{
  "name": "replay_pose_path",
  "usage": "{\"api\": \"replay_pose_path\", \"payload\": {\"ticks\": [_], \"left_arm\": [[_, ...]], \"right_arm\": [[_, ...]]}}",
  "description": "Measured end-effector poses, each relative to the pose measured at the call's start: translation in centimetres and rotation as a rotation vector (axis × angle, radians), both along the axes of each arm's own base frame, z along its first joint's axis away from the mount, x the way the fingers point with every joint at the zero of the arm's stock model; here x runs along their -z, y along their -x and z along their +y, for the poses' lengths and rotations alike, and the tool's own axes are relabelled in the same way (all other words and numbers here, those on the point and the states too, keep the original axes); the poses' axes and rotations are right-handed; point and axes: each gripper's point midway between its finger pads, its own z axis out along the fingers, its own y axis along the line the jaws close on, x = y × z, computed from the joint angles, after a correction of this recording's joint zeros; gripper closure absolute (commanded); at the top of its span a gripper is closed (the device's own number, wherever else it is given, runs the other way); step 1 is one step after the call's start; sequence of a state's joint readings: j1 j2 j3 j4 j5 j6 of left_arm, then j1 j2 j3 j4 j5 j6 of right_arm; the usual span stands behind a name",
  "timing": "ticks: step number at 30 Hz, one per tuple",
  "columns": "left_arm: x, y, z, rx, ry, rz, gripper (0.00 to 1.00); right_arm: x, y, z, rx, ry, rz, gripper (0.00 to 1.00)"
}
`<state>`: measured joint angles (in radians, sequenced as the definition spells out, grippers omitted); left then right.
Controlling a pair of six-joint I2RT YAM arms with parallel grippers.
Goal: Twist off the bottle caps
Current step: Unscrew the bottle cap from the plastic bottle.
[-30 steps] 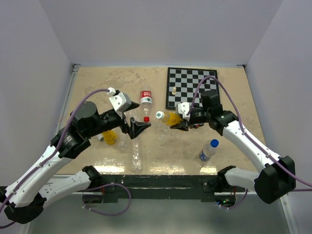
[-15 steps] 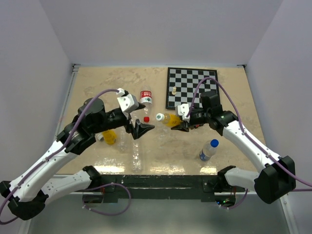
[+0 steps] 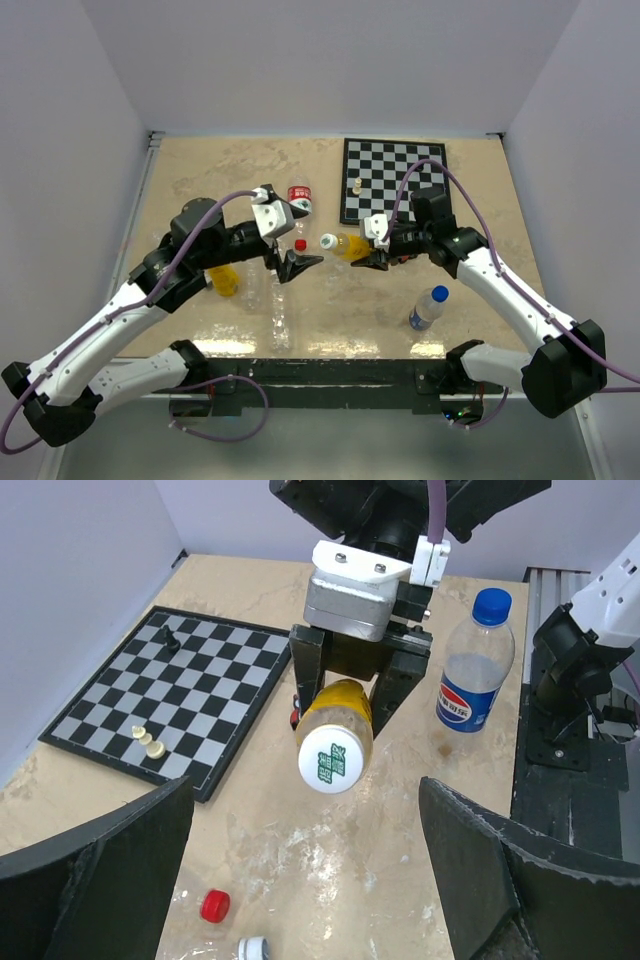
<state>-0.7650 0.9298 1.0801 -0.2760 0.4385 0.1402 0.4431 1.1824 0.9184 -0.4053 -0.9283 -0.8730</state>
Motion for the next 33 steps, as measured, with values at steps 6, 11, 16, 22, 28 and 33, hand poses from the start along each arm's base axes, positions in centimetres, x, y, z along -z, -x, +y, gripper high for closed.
{"api": "replay_pose_path", "payload": {"ticks": [6,11,16,22,28,33], "left_arm": [[0.6,0.3,0.3,0.001,-0.003,-0.014,0.02],[0.3,0.5,0.6,0.003,0.004,-0.041,0.02],[0.3,0.4,0.6,0.004,0.002,-0.049,0.02],[1.0,0.5,0.5,0.013,-0.006,-0.039,0.02],[2.3,0.7,0.4,0.023,-0.023,-0.019,0.02],[2.3,0.7,0.4,0.027,-0.022,-0.020,0.02]], "right_arm": [[0.0,0.0,0.0,-0.002,0.001,-0.005,1.00],[0.0,0.0,0.0,-0.004,0.001,-0.010,1.00],[0.0,0.0,0.0,-0.007,0.002,-0.014,1.00],[0.0,0.0,0.0,-0.009,0.003,-0.018,1.00],[0.0,-0.1,0.0,-0.011,0.003,-0.022,1.00],[0.1,0.0,0.0,-0.012,0.005,-0.021,1.00]]}}
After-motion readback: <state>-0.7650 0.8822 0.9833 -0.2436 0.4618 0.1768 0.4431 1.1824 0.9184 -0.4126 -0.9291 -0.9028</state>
